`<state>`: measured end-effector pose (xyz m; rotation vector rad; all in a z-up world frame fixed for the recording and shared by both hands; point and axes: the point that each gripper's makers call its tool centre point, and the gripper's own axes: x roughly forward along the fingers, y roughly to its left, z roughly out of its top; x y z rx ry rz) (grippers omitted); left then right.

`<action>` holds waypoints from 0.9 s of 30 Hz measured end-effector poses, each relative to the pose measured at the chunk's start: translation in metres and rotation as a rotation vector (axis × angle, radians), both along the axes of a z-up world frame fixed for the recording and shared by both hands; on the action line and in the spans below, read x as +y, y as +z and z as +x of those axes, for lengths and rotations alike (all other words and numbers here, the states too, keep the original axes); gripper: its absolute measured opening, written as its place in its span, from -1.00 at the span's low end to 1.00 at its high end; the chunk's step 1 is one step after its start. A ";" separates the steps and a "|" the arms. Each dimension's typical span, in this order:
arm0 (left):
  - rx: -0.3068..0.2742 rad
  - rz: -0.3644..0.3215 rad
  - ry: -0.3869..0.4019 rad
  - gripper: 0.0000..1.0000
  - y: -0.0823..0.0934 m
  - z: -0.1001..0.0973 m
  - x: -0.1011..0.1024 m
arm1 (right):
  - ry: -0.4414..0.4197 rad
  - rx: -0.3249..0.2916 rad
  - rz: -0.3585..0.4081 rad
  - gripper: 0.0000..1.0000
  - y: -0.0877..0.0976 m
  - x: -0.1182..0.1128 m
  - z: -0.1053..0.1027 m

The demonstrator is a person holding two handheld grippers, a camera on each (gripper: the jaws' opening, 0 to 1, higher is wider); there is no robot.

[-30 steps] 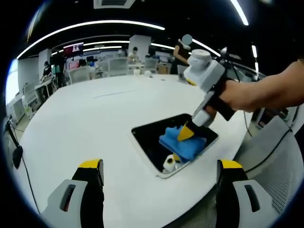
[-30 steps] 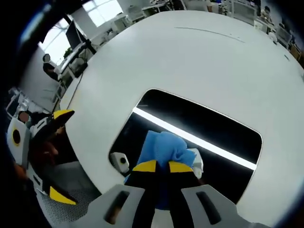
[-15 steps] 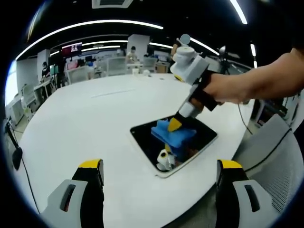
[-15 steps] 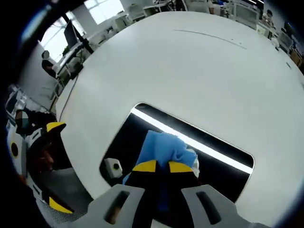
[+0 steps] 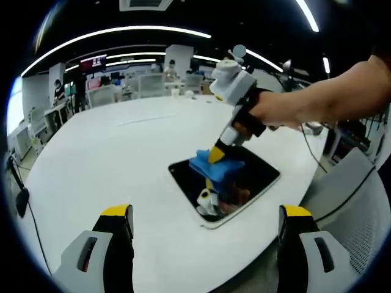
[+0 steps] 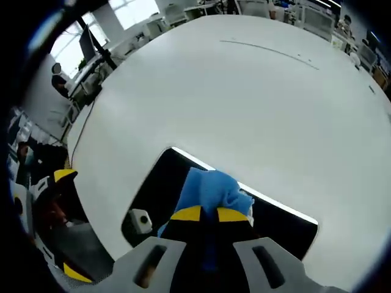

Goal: Wipe the mirror surface with the cleaning cloth until all visible marks leave the cleaned area.

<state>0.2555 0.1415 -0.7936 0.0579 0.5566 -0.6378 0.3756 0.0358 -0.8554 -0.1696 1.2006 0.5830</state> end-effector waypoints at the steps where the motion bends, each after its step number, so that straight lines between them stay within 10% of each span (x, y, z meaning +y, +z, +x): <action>1: -0.001 0.001 -0.001 0.99 0.000 0.000 0.000 | 0.001 -0.003 -0.003 -0.97 0.000 0.000 0.002; 27: 0.002 0.007 0.014 0.99 0.000 0.001 0.003 | 0.025 -0.017 -0.009 -0.97 0.002 -0.009 0.011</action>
